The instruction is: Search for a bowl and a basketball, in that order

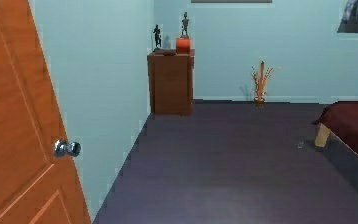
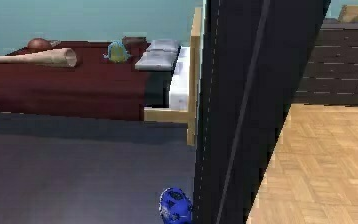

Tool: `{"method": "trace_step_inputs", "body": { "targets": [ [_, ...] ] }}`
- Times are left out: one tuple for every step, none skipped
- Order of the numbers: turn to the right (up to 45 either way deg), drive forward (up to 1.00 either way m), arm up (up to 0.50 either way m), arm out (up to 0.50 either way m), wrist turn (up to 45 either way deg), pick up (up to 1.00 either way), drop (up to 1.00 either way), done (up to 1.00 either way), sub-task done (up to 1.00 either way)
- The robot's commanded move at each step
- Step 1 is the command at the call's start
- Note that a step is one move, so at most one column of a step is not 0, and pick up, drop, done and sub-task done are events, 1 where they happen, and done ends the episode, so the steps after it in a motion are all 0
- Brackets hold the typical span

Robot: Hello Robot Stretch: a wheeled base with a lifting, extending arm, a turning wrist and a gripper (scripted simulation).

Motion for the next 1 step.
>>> {"method": "trace_step_inputs", "body": {
  "targets": [
    [-30.0,0.0,0.0,0.0,0.0,0.0,0.0,0.0,0.0]
  ]
}}
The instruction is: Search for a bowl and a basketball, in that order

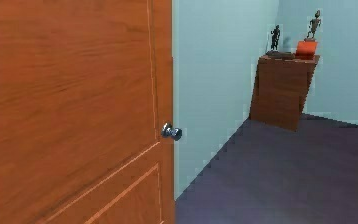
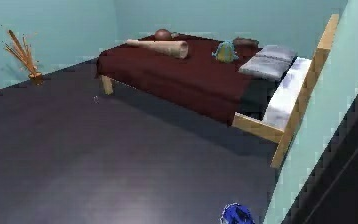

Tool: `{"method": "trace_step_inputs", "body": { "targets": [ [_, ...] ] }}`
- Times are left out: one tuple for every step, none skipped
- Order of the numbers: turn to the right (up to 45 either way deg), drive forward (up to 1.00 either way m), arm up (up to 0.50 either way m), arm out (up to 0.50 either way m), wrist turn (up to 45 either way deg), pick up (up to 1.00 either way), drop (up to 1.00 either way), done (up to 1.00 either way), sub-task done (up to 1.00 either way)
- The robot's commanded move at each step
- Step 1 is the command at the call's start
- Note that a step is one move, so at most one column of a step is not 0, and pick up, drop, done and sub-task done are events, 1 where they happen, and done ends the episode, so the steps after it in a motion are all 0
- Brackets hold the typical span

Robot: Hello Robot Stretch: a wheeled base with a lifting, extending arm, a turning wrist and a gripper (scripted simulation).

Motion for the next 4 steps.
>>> {"method": "trace_step_inputs", "body": {
  "targets": [
    [0.0,0.05,0.0,0.0,0.0,0.0,0.0,0.0,0.0],
    [45.0,0.0,0.0,0.0,0.0,0.0,0.0,0.0,0.0],
    [12.0,0.0,0.0,0.0,0.0,0.0,0.0,0.0,0.0],
    [0.0,1.0,0.0,0.0,0.0,0.0,0.0,0.0,0.0]
  ]
}}
